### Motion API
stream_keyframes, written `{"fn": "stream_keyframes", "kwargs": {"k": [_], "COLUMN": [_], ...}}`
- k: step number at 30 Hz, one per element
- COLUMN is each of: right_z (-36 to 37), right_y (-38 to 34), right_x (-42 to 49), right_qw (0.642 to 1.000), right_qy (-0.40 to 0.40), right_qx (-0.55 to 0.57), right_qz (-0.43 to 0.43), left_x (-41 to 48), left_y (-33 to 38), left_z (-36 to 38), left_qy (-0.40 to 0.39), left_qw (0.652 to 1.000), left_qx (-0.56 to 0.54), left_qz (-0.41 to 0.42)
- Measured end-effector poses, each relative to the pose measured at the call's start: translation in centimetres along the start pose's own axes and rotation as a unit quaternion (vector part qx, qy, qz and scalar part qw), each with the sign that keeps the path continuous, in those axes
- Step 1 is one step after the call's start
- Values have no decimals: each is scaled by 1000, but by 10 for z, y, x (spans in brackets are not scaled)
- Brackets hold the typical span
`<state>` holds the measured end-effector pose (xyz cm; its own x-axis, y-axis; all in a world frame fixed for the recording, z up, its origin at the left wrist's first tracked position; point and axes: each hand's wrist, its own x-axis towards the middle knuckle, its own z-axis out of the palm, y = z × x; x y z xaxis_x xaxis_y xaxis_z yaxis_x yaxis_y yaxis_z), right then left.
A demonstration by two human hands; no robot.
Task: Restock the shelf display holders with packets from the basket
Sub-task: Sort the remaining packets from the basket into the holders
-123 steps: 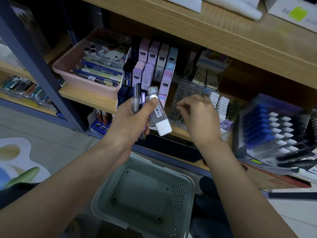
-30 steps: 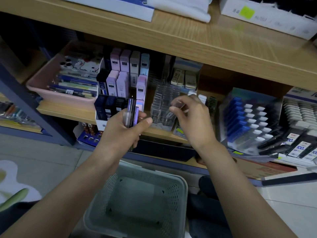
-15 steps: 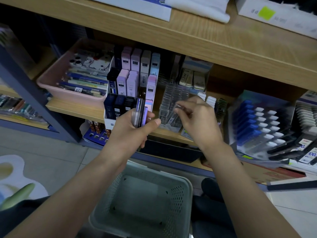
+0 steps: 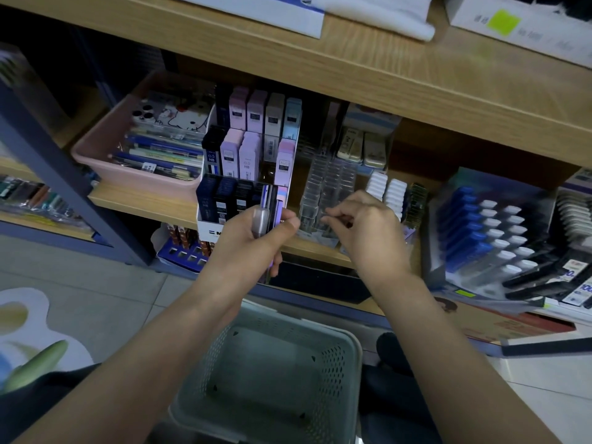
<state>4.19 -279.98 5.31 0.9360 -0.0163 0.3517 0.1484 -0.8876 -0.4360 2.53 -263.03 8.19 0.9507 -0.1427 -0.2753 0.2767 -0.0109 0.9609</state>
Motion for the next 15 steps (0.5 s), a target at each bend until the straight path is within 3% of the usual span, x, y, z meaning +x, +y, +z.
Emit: {"fn": "stream_keyframes", "kwargs": {"k": [7,9,11,15], "right_z": [-8,-16,-22,-35], "right_y": [-10,-28,-42,-51], "right_x": [-6,-7,-6,-4], "right_qw": [998,994,959,894], "right_qy": [27,-17,-112,-214], "right_qx": [-50,105,250,371], "right_qz": [-28,34,74,129], "left_x": [-2,-3,-5,-9], "left_y": [-1,-1,-1,4], "left_z": [-2,-2,-2,-2], "left_qy": [-62,-87,-105,-128], "left_qw": [997,994,991,987], "left_qx": [6,34,57,41], "left_qz": [-52,-61,-66,-84]}}
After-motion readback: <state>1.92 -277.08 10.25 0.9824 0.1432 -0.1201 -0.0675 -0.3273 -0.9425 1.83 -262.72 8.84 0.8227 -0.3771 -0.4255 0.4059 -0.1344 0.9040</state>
